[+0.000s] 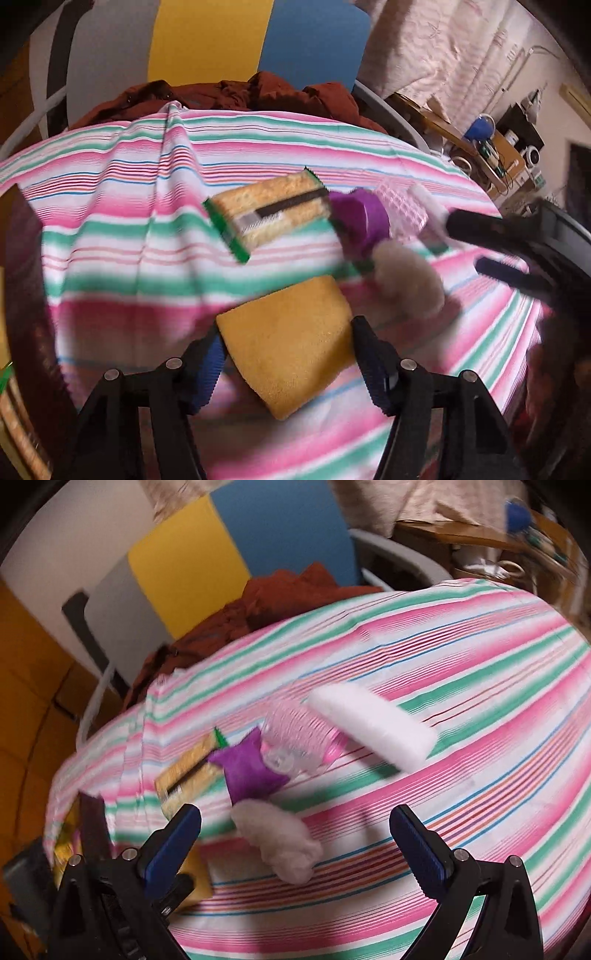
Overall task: Organize objects
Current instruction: 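Grasp the yellow sponge with the left tool while the right tool grasps the plastic-wrapped item, then carry sponge and wrapped item into the gold tray and open both tools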
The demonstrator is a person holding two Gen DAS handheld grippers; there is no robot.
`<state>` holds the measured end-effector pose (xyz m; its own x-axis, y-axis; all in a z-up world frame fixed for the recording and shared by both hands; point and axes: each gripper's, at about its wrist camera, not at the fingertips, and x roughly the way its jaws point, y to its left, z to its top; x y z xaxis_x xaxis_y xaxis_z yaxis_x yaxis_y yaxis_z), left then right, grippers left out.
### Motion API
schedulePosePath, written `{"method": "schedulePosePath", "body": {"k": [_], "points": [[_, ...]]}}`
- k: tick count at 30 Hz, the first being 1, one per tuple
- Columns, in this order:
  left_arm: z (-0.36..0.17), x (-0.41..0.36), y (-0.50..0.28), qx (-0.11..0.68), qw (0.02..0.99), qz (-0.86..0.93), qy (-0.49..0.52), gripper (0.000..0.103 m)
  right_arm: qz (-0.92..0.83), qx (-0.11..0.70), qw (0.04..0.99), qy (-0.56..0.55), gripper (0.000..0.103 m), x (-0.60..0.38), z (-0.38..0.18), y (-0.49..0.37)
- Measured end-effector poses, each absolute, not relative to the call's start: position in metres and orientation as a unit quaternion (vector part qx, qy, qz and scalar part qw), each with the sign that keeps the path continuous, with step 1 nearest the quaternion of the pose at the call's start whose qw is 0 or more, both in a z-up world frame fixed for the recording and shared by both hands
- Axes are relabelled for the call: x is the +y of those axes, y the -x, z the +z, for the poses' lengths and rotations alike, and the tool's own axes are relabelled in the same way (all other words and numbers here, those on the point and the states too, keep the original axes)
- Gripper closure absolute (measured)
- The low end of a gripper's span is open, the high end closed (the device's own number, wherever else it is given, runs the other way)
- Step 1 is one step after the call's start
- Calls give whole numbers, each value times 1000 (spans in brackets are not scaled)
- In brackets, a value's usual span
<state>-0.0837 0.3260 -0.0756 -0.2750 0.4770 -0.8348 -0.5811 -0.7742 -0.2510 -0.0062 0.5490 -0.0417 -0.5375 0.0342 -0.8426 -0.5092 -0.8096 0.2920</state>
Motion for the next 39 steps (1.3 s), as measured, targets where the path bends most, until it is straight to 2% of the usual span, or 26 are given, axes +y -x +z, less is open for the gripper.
{"method": "schedulePosePath", "body": {"k": [6,13,15,18,19,21,22,23,30,39], "points": [[-77,316,64,85,342,807,473,37,829,237,168,478,0,544,-56,13],[-84,321,71,81,346,805,474,36,823,222,156,500,1,541,-72,25],[-86,321,70,82,350,806,470,35,820,214,160,506,4,537,-75,28],[-88,319,71,73,355,805,470,35,815,195,157,522,20,532,-81,30],[-88,319,71,73,356,805,468,35,814,187,157,528,33,531,-83,30],[-88,318,70,73,359,806,465,35,816,160,164,531,50,526,-83,31],[-88,318,69,74,360,808,460,35,817,159,162,530,64,526,-83,31],[-89,317,68,73,361,809,458,35,818,165,155,528,66,526,-81,30],[-82,313,62,77,357,811,457,41,838,179,69,511,67,511,-70,30],[-33,269,39,71,358,833,417,41,863,164,-4,478,67,473,-52,32]]}}
